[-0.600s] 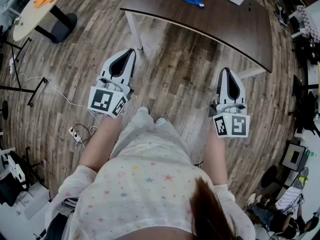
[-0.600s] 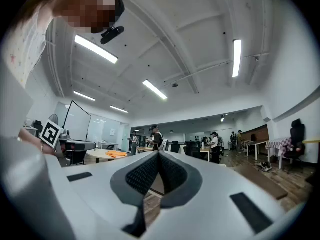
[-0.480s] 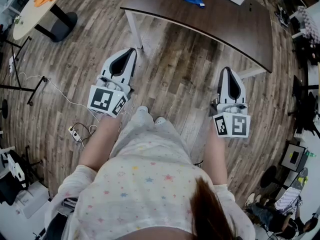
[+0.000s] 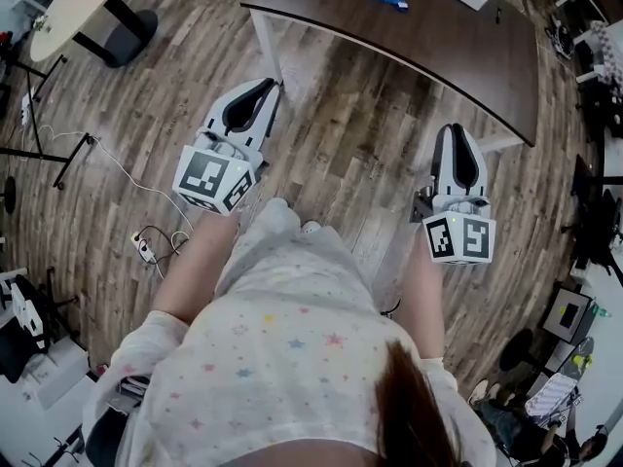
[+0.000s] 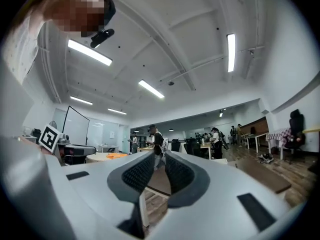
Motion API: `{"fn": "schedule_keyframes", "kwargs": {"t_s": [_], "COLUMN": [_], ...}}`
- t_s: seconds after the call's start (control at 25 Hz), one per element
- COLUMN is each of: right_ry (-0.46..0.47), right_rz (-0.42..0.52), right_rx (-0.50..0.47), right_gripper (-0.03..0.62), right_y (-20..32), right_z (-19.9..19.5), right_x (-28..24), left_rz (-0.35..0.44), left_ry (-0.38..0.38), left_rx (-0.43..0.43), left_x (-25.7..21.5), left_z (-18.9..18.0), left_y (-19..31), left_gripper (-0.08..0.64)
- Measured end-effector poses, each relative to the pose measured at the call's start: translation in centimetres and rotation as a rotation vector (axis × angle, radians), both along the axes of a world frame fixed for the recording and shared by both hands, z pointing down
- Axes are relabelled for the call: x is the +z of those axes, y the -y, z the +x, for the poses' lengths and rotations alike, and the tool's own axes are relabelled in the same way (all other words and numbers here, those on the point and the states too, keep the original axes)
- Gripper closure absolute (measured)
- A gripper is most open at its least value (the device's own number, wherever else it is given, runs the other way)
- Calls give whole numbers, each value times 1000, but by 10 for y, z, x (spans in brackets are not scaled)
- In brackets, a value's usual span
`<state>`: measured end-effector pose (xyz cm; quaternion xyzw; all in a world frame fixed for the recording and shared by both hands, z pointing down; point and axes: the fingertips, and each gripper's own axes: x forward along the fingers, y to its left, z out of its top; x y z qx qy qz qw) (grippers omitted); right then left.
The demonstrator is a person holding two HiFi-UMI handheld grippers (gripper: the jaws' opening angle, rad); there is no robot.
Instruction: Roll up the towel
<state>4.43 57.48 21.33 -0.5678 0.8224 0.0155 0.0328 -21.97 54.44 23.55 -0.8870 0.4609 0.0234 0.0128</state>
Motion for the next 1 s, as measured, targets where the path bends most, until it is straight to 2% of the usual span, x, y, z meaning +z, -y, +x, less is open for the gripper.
{"fn": "schedule_keyframes", "kwargs": {"t_s": [0.12,0.16,0.2,0.28,0.48,0.64,0.76,1.0], "right_ry": [-1,-2,2,23,66,20,-26,-32], "right_rz": [-33,-38,-43,-58,-44,-53,-62,-65], "right_rx": [6,3,-5,-20,-27,-18,9,88], "right_gripper": [429,403,390,365,356,368,353,319], "right_y": [7,10,13,19,41,72,105,170], "right_z": [0,-2,-3,-6,-13,-22,-29,-34], "right_x": [6,7,8,10,11,18,20,16], "left_rz": [-2,-9,-21,-48,-51,-40,-34,-3], "left_ry": [14,18,20,16,1,-12,-12,-7], "left_rx": [-18,-24,-26,-22,-26,-14,10,24], "left_x": [0,1,4,8,9,12,13,8], "left_z": [-1,-2,-2,-1,-6,-14,-18,-36], "left_y": [3,5,9,15,39,77,115,194], "left_gripper": [544,519,454,385,317,302,295,287]}}
